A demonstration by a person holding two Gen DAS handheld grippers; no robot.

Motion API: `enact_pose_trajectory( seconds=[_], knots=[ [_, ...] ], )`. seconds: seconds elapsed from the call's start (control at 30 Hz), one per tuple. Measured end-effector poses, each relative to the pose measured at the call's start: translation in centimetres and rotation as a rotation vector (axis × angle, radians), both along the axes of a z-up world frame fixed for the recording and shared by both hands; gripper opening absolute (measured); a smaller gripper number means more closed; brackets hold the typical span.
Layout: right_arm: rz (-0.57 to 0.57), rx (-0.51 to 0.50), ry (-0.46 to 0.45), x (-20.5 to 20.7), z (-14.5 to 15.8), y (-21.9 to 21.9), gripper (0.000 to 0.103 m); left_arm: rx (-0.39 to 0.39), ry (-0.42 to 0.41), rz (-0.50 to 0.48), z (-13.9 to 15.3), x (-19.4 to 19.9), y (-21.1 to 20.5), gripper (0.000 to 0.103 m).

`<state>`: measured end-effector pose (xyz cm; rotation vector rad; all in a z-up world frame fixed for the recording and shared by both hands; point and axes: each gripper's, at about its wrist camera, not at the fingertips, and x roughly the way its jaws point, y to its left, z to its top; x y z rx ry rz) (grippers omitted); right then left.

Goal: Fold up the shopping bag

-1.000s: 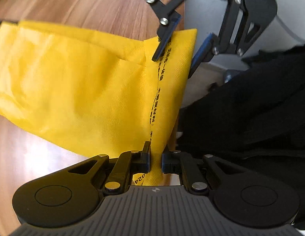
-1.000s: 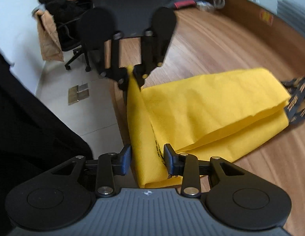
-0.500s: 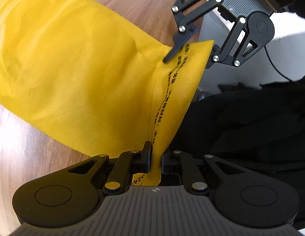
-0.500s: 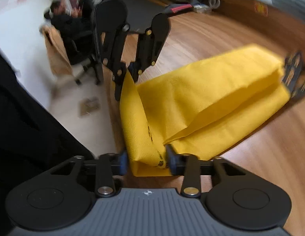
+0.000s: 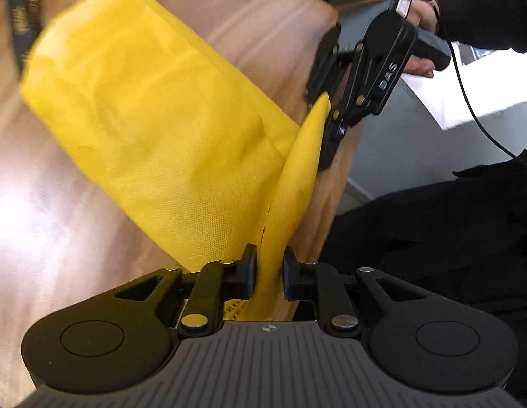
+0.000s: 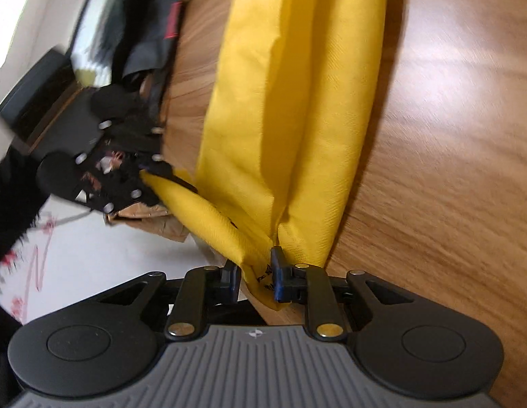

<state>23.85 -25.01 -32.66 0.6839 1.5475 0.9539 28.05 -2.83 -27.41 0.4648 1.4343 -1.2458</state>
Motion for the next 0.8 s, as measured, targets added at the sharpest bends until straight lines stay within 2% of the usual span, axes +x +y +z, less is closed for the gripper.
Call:
enact_pose_trajectory(
  seconds=[0.13,0.27,0.37,0.47,0.6,0.7,0.73,0.8],
  knots=[
    [-0.020,-0.003,0.032,-0.4,-0.8,0.8,0.022,0.007,-0.010,0.071,-0.6,1.5,0.6,0.026],
    [-0.042,0.000,0.027,-0.8,-1.3,1.4,0.021,0.068,0.049,0.167,-1.9,2.5,0.4,0.031],
    [-0.075,0.002,0.031,-1.5,-1.0,0.5,0.021,0.124,0.003,0.154,-1.9,2.8,0.0,0.033],
    [-0.114,-0.002,0.011,-2.0,-0.7,1.1,0.022,0.172,-0.052,0.089,-2.0,2.4,-1.4,0.034],
    [-0.141,-0.051,-0.054,-3.0,0.8,2.1,0.026,0.214,-0.087,0.047,-2.1,2.2,-2.8,0.034],
    [-0.156,-0.144,-0.188,-4.0,3.3,2.8,0.028,0.254,-0.134,-0.017,-1.9,1.5,-3.8,0.035],
    [-0.195,-0.201,-0.272,-4.9,5.1,2.3,0.028,0.270,-0.152,-0.043,-1.9,1.3,-4.2,0.035],
    [-0.272,-0.313,-0.438,-6.6,8.7,1.3,0.019,0.278,-0.172,-0.068,-1.7,1.0,-4.5,0.036]
  ],
)
